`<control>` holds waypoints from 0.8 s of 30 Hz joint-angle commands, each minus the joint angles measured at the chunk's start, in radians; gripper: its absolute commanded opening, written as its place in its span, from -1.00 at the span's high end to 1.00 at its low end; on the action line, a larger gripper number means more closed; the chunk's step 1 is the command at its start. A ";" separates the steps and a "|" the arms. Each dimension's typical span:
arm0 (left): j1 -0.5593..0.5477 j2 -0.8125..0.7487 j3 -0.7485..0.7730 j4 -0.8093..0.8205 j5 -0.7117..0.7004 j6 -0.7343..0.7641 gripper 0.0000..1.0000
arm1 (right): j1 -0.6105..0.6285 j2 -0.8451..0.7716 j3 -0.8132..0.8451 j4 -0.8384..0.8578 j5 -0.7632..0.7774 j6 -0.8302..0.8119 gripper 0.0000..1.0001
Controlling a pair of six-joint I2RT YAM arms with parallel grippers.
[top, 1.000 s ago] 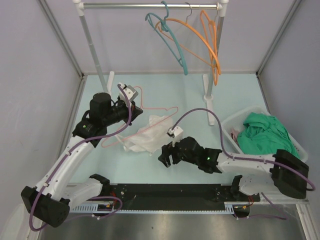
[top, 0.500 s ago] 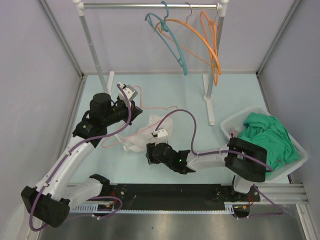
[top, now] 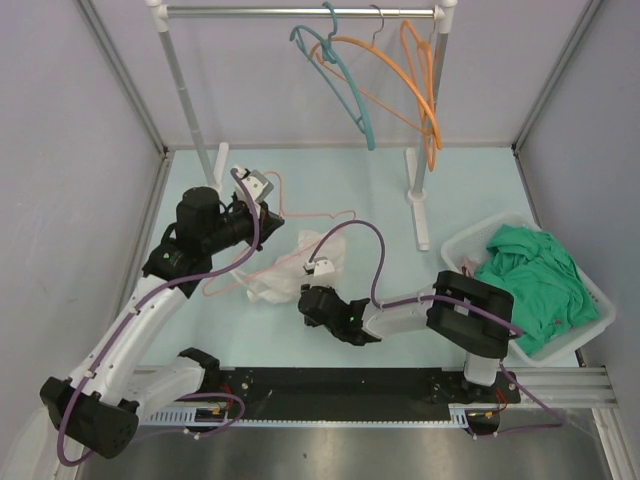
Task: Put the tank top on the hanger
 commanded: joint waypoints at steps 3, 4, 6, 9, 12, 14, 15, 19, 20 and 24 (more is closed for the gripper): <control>0.007 -0.028 -0.004 0.045 0.000 -0.012 0.92 | -0.048 -0.033 -0.016 0.060 0.049 -0.006 0.96; 0.007 -0.028 -0.003 0.045 -0.004 -0.014 0.92 | -0.051 -0.050 -0.036 0.059 0.058 -0.018 1.00; 0.007 -0.026 -0.003 0.045 -0.006 -0.012 0.92 | -0.057 -0.122 -0.056 0.036 0.108 -0.060 1.00; 0.007 -0.028 -0.003 0.044 -0.013 -0.011 0.92 | -0.061 -0.247 -0.097 -0.033 0.194 -0.112 1.00; 0.007 -0.031 -0.003 0.044 -0.016 -0.012 0.92 | -0.074 -0.411 -0.143 -0.094 0.254 -0.175 1.00; 0.007 -0.034 -0.003 0.042 -0.012 -0.012 0.92 | -0.084 -0.479 -0.169 -0.104 0.241 -0.214 1.00; 0.005 -0.034 -0.001 0.044 -0.009 -0.012 0.92 | -0.101 -0.526 -0.174 -0.099 0.189 -0.228 1.00; 0.005 -0.034 -0.001 0.044 -0.010 -0.012 0.92 | -0.098 -0.493 -0.179 -0.056 0.092 -0.189 0.91; 0.007 -0.032 -0.003 0.042 -0.010 -0.012 0.92 | -0.089 -0.467 -0.177 -0.039 0.070 -0.178 0.88; 0.007 -0.032 -0.004 0.044 -0.012 -0.011 0.92 | -0.035 -0.303 -0.134 0.049 0.040 -0.118 0.83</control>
